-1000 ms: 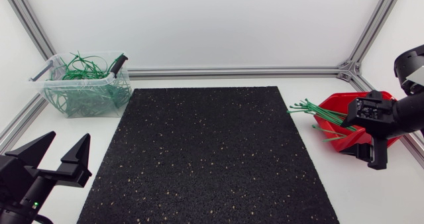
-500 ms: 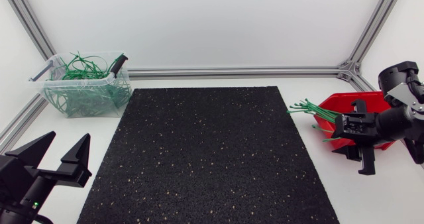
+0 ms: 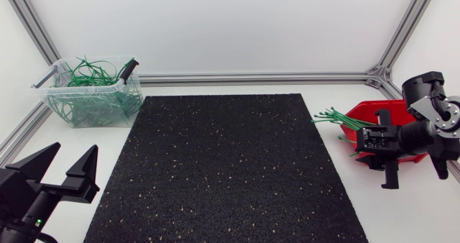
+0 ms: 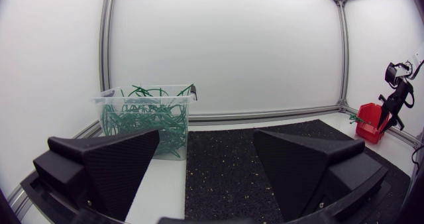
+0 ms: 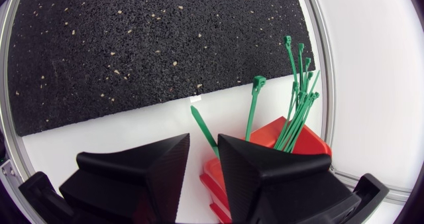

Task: Take a green cable tie from the red box, thread the tail through the head to close it, then place it in the transparent bin on the left.

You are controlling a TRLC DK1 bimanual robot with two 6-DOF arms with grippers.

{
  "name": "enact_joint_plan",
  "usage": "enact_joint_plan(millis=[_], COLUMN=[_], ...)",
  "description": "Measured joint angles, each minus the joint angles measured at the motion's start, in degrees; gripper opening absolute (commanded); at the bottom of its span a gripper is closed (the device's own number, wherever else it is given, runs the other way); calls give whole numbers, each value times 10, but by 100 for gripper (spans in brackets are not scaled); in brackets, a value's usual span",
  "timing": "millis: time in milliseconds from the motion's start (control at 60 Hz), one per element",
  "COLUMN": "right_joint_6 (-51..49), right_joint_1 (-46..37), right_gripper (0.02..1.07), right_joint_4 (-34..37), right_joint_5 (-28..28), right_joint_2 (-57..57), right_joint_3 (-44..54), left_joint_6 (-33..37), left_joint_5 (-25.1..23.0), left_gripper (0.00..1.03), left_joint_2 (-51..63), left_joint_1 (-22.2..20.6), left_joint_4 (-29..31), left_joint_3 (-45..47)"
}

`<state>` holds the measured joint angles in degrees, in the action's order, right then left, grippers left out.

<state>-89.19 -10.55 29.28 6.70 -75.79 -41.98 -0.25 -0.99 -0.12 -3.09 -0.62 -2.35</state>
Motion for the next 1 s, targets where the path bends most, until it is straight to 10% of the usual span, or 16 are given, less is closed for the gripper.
enact_joint_plan(millis=[533, 1000], right_joint_6=[-9, 43], right_joint_1=[11, 14], right_gripper=[8, 8], right_joint_4=[-25, 145], right_joint_5=[-21, 58], right_joint_2=[14, 80], right_joint_3=[0, -129], left_joint_6=[0, 0], left_joint_5=[0, 0], left_gripper=[100, 100], left_joint_2=[0, 0], left_joint_1=[-5, -9], left_joint_4=[0, 0], left_joint_3=[0, 0])
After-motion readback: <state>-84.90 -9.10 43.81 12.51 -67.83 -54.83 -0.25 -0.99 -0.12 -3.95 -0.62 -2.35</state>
